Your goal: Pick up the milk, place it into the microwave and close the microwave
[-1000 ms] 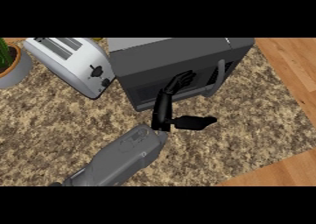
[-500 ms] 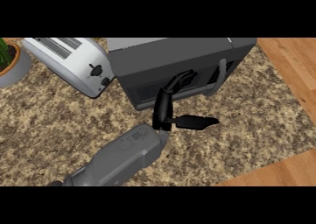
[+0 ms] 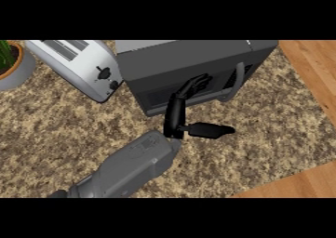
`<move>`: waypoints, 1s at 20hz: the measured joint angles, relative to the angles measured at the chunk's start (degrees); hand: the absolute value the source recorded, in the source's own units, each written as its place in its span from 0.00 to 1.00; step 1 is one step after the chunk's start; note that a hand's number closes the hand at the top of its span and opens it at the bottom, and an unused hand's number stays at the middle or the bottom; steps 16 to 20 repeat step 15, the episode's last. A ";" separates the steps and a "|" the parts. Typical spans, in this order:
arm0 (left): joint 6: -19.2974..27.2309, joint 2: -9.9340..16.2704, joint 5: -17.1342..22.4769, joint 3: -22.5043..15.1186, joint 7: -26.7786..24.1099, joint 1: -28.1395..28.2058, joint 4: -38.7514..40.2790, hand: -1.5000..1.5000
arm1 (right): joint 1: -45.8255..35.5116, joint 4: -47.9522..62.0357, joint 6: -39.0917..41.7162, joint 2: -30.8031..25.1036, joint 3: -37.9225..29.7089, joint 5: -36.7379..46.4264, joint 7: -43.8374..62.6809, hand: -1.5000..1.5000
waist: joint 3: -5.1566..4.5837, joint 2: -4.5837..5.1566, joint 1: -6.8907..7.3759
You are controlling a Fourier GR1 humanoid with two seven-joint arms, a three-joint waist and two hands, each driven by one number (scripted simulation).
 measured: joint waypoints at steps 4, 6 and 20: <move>-0.31 0.01 0.87 -0.27 -1.15 -0.28 0.43 0.00 | -0.39 2.69 2.33 1.62 1.05 -4.42 1.21 0.00 | 0.00 0.13 -0.06; -0.35 0.01 1.34 -0.29 -1.67 -0.27 0.70 0.00 | -0.70 3.81 3.35 1.73 1.14 -6.18 1.87 0.00 | -0.03 0.03 -0.21; -0.64 0.00 3.32 -0.56 -4.01 -0.41 1.31 0.00 | -3.51 8.54 7.03 0.55 0.55 -11.91 3.92 0.00 | -0.06 0.12 -0.50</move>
